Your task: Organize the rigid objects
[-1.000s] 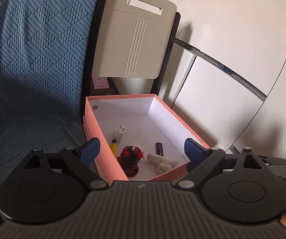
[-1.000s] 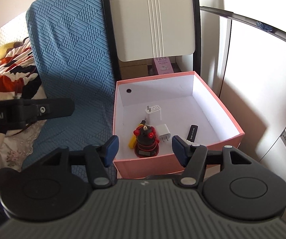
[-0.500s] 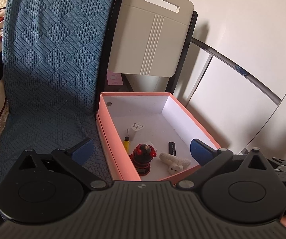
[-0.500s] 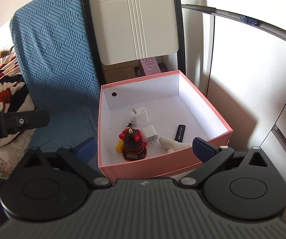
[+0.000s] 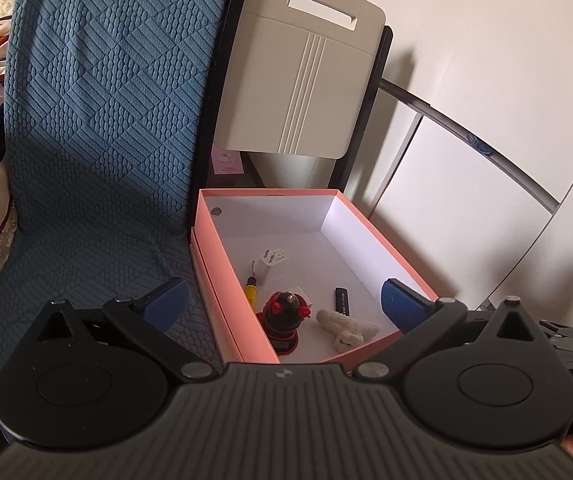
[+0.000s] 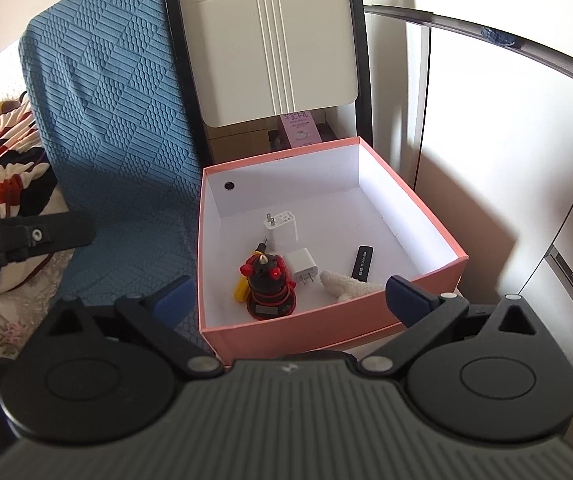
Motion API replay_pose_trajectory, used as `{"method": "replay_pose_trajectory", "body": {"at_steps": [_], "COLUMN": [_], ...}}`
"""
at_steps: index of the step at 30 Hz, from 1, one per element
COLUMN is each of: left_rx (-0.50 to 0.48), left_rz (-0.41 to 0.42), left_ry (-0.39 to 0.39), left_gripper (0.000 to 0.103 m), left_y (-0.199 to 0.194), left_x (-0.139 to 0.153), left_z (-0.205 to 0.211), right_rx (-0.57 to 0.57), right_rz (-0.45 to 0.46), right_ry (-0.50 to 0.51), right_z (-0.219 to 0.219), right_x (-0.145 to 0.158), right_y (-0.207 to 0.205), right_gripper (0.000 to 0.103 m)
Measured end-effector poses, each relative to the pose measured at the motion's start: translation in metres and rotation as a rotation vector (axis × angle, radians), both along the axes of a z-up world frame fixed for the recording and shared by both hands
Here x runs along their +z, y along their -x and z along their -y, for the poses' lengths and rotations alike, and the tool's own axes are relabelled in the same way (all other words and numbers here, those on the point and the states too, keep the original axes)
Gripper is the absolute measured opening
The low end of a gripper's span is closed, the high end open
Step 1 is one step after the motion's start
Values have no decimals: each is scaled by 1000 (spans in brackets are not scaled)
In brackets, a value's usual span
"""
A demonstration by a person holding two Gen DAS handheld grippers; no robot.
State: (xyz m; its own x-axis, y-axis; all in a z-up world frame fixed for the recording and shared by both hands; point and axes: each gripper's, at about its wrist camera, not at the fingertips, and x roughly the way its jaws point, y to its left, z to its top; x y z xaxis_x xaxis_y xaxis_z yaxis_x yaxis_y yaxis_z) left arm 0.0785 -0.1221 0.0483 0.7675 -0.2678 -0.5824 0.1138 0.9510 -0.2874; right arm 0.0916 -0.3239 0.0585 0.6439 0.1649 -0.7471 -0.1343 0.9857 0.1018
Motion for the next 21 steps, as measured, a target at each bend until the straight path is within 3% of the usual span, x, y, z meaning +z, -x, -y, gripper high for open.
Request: {"method": "replay_pose_trajectory", "body": {"at_steps": [21], "left_rx": [11], "left_rz": [-7], "left_ry": [-8], "left_gripper": [103], "left_y": [-1], "left_x": [-1], "left_z": [0], "right_rx": [2], "right_rz": [-5], "right_ry": [-1], "right_z": [-3], "right_x": [-1], "right_y": [0], "right_gripper": [103]}}
